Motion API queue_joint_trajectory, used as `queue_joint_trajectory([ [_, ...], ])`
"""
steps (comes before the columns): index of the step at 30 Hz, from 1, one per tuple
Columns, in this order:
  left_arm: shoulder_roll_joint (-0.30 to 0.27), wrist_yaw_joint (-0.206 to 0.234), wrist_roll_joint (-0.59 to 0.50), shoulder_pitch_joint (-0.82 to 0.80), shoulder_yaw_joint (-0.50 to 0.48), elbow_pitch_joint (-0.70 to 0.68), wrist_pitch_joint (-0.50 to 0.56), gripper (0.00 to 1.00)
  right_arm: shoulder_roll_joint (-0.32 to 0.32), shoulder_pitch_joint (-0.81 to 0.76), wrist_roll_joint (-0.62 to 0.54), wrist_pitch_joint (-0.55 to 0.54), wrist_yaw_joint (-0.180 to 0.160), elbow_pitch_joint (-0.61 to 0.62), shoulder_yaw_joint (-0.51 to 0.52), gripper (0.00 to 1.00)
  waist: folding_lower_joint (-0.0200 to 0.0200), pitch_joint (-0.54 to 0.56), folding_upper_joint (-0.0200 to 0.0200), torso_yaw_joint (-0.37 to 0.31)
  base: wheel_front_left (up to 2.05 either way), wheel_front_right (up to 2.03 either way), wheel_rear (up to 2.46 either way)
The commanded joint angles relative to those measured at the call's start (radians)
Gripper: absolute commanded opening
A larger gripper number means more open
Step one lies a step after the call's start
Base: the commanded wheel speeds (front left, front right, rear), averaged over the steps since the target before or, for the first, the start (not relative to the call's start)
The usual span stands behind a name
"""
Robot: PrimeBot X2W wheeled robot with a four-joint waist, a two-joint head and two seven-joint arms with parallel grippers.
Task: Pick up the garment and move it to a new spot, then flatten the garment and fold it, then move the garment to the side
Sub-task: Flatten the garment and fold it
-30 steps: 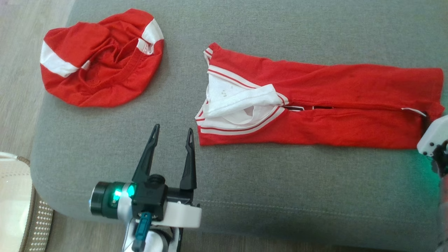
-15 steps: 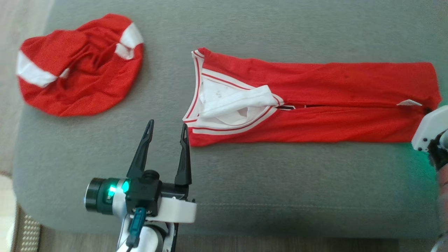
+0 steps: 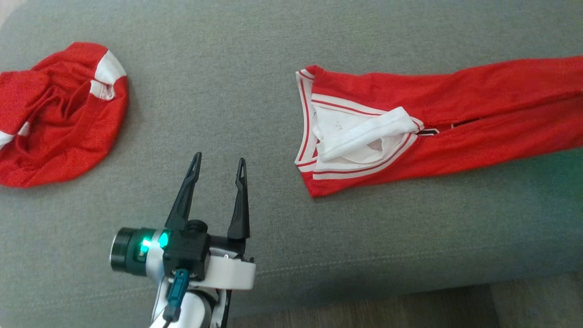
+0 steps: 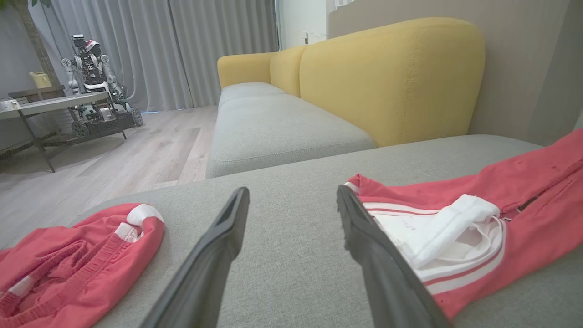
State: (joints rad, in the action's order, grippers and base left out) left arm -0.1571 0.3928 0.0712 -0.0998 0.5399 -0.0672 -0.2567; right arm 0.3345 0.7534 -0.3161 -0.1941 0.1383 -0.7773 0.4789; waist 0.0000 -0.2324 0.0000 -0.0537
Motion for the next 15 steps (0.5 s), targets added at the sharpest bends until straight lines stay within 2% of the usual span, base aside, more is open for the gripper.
queue_joint_trajectory([
  [1, 0.002, -0.006, -0.01, -0.003, -0.034, -0.028, -0.005, 1.0, 0.0, 0.043, 0.025, -0.02, -0.008, 0.066, -0.051, 0.0, 0.0, 0.007, 0.0, -0.008, 0.0, 0.0, 0.0],
  [2, 0.004, -0.01, -0.01, -0.001, -0.037, -0.025, -0.005, 1.0, -0.023, 0.039, 0.071, -0.045, -0.008, 0.095, -0.101, 0.0, 0.0, 0.014, 0.0, -0.011, 0.0, 0.0, 0.0],
  [10, 0.023, -0.03, -0.004, 0.011, -0.036, -0.004, -0.005, 1.0, -0.088, -0.057, 0.283, -0.166, -0.008, 0.301, -0.357, 0.0, 0.0, 0.057, 0.0, 0.01, 0.0, 0.0, 0.0],
  [11, 0.023, -0.03, -0.004, 0.011, -0.036, -0.004, -0.005, 1.0, -0.088, -0.057, 0.283, -0.166, -0.008, 0.301, -0.357, 0.0, 0.0, 0.057, 0.0, 0.01, 0.0, 0.0, 0.0],
  [15, 0.029, -0.041, -0.004, 0.018, -0.036, 0.001, -0.005, 1.0, -0.11, -0.118, 0.362, -0.232, -0.008, 0.415, -0.462, 0.0, 0.0, 0.073, 0.0, 0.038, 0.0, 0.0, 0.0],
])
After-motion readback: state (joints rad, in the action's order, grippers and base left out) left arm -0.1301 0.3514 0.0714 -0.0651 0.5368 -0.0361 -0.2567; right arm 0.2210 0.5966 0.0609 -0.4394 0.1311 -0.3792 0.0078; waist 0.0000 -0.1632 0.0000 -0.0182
